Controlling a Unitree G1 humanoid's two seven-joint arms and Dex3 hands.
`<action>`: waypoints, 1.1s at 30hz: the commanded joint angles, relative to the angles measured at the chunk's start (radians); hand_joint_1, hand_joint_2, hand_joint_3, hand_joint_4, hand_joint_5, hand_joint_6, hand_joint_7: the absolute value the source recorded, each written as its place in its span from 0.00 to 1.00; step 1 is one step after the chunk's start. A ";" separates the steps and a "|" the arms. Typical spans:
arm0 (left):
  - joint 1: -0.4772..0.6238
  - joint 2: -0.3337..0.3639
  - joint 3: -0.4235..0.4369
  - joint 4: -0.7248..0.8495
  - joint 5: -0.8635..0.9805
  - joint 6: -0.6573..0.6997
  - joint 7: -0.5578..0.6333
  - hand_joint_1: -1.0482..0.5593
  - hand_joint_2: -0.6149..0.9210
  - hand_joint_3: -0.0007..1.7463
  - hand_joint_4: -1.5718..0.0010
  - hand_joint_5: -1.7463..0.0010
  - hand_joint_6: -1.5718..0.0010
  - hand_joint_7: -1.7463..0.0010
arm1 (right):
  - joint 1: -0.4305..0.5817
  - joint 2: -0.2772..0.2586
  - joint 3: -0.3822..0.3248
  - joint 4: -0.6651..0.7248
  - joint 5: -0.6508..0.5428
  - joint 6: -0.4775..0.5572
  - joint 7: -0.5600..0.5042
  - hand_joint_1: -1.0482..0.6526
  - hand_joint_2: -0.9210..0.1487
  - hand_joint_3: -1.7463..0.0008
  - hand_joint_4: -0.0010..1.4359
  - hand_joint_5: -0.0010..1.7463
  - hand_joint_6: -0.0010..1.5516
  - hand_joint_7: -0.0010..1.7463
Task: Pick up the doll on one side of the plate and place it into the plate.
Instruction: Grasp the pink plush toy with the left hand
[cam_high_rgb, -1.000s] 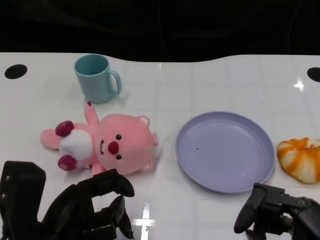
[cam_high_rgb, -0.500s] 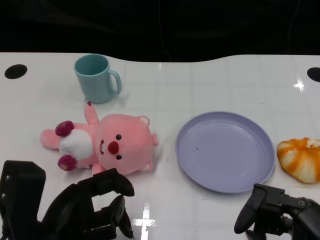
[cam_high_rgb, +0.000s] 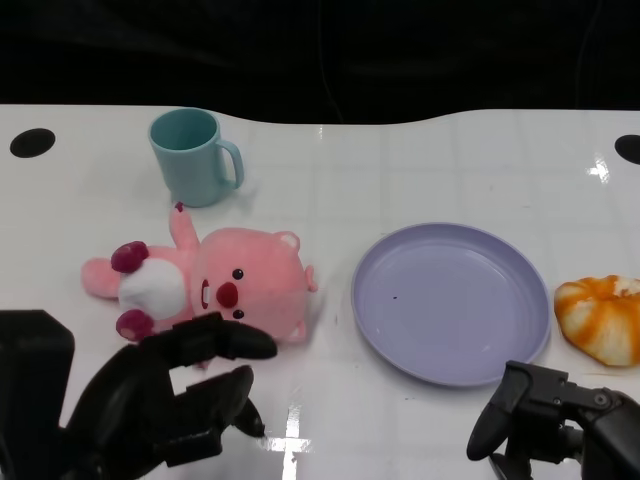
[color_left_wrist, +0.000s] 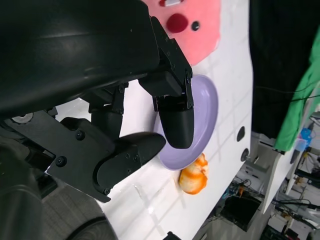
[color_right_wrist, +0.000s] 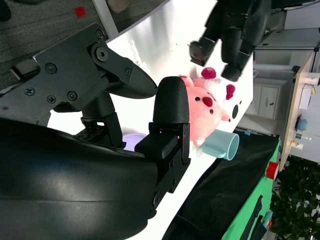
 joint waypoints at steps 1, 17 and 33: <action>-0.018 0.042 0.014 -0.031 0.039 -0.038 -0.003 0.44 0.96 0.22 0.64 0.26 0.60 0.66 | -0.003 -0.001 0.001 0.006 0.005 0.000 -0.003 0.50 0.34 0.38 0.44 1.00 0.37 0.82; -0.109 0.288 -0.031 -0.030 0.421 -0.386 -0.097 0.28 1.00 0.05 0.94 0.57 0.77 0.93 | -0.004 -0.001 0.001 0.020 0.005 -0.021 -0.001 0.51 0.35 0.38 0.45 0.99 0.38 0.82; -0.238 0.433 -0.157 0.005 0.980 -0.465 -0.079 0.22 0.99 0.01 1.00 0.74 0.85 1.00 | 0.000 -0.002 0.000 0.013 0.005 -0.014 -0.004 0.50 0.34 0.38 0.44 0.99 0.38 0.80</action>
